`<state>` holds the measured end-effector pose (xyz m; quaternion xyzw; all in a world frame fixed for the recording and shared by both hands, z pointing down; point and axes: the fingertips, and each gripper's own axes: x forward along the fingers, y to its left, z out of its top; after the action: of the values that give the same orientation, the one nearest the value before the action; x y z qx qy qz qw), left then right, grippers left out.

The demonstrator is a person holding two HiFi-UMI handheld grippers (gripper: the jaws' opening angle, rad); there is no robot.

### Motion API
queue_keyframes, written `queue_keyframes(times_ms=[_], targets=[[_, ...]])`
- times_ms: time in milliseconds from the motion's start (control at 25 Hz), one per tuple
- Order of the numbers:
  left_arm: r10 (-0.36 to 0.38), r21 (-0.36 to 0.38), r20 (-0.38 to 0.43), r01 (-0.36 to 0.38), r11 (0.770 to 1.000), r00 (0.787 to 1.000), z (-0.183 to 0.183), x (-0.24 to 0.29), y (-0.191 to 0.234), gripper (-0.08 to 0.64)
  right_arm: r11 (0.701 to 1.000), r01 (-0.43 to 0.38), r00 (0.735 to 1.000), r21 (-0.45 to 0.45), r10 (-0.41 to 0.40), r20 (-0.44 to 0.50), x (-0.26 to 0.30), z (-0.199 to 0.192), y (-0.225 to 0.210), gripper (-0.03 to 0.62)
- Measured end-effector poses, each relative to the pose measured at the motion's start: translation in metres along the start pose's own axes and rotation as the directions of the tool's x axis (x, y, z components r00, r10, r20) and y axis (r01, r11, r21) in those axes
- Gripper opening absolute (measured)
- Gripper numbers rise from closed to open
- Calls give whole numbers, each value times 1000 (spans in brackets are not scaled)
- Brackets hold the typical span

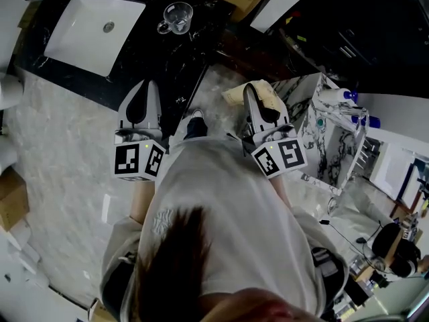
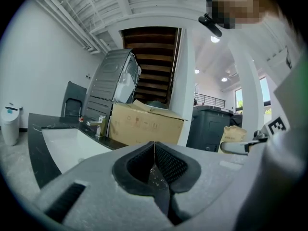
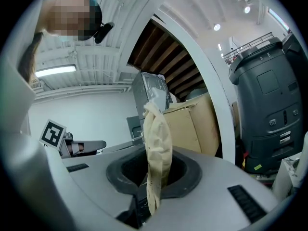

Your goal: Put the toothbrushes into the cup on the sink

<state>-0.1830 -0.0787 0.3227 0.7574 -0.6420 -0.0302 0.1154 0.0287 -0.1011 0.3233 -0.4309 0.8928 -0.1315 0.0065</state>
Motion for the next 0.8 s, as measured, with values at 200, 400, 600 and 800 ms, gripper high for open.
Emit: queue_keyframes(times_ms=[200, 400, 600, 800], targets=[[-12, -6, -7, 12, 1000, 1000, 1, 21, 16, 17, 1000, 5, 1000, 0, -5, -5, 27, -1, -2, 52], [-12, -13, -18, 11, 1000, 1000, -1, 29, 28, 17, 1000, 8, 1000, 2, -8, -13, 42, -1, 0, 52], [-8, -18, -20, 8, 1000, 1000, -3, 29, 35, 17, 1000, 9, 1000, 0, -9, -12, 48, -2, 2, 52], [-8, -20, -17, 8, 1000, 1000, -1, 27, 35, 17, 1000, 12, 1000, -5, -12, -2, 49, 2, 4, 52]])
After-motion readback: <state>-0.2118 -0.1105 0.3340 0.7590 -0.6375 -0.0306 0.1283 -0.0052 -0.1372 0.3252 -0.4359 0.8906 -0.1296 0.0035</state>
